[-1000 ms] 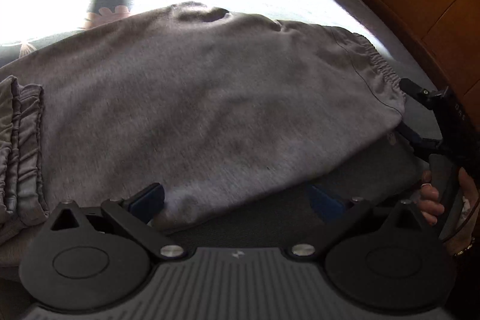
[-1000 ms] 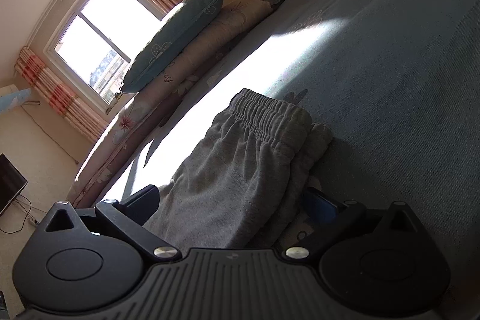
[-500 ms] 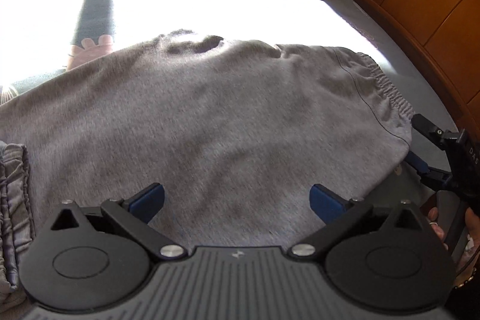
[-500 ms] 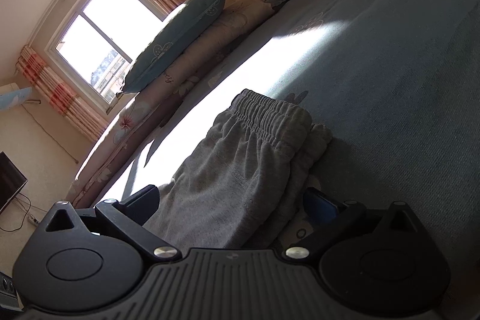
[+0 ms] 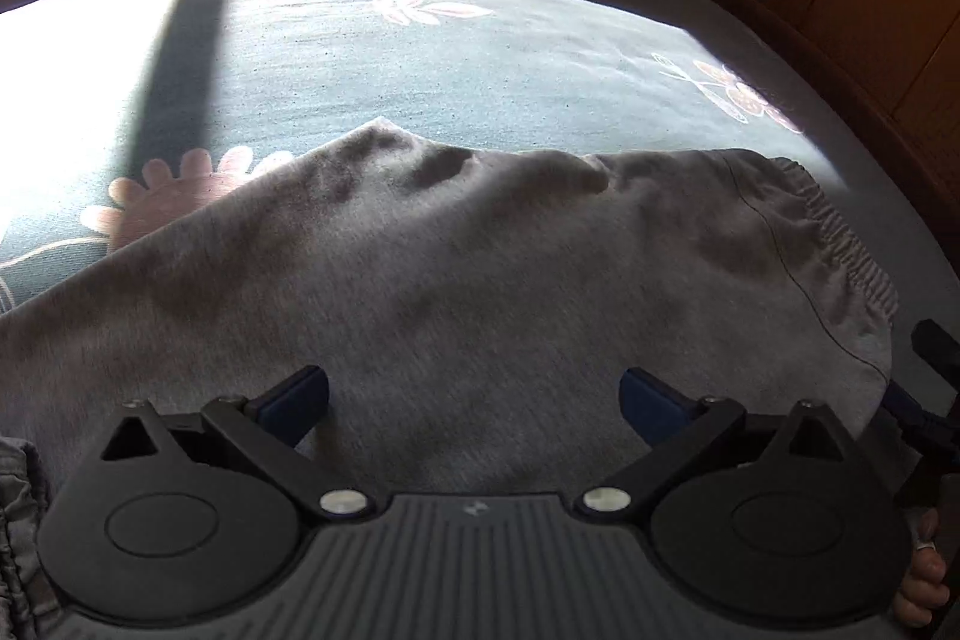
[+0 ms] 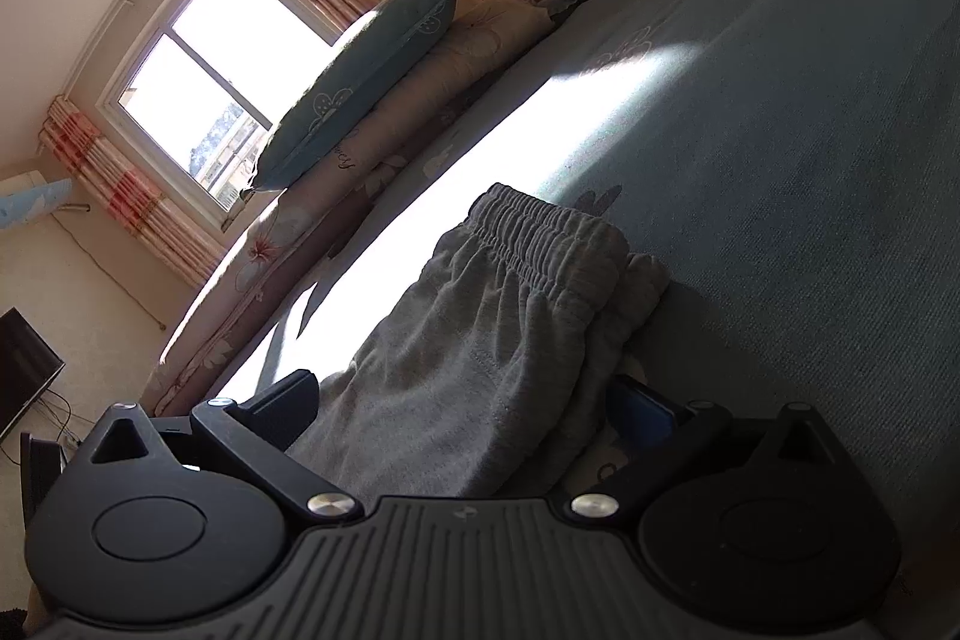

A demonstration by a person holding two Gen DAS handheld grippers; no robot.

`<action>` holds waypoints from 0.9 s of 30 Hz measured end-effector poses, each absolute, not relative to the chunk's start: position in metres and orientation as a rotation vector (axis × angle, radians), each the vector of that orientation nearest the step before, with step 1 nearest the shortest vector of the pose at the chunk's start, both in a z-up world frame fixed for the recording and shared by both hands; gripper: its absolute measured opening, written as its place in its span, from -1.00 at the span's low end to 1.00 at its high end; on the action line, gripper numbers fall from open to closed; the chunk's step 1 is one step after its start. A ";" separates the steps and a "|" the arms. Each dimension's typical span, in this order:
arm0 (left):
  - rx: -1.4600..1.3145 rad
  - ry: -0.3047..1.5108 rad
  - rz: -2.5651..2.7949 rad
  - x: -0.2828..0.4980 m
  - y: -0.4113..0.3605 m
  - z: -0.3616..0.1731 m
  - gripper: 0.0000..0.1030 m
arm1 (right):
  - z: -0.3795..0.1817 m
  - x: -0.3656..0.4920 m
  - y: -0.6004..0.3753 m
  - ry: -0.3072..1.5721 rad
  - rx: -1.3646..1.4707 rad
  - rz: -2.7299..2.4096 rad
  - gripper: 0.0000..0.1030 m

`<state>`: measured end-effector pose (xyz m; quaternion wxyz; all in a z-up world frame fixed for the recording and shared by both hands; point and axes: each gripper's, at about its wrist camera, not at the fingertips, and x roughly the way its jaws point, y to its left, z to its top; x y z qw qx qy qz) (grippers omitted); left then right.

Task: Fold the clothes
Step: 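Roll the right gripper and bring it to the elastic waistband, then close the right gripper on the gathered elastic waistband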

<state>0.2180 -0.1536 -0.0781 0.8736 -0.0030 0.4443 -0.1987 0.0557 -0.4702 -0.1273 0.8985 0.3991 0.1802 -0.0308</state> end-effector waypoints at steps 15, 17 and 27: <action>0.112 0.801 -0.492 0.147 -0.167 -0.061 0.99 | -0.131 0.108 -0.520 0.583 1.128 -0.097 1.00; 0.103 0.800 -0.509 0.144 -0.167 -0.059 0.99 | -0.134 0.115 -0.527 0.584 1.178 -0.105 1.00; 0.074 0.782 -0.557 0.139 -0.171 -0.058 0.98 | -0.148 0.088 -0.528 0.423 1.247 0.027 1.00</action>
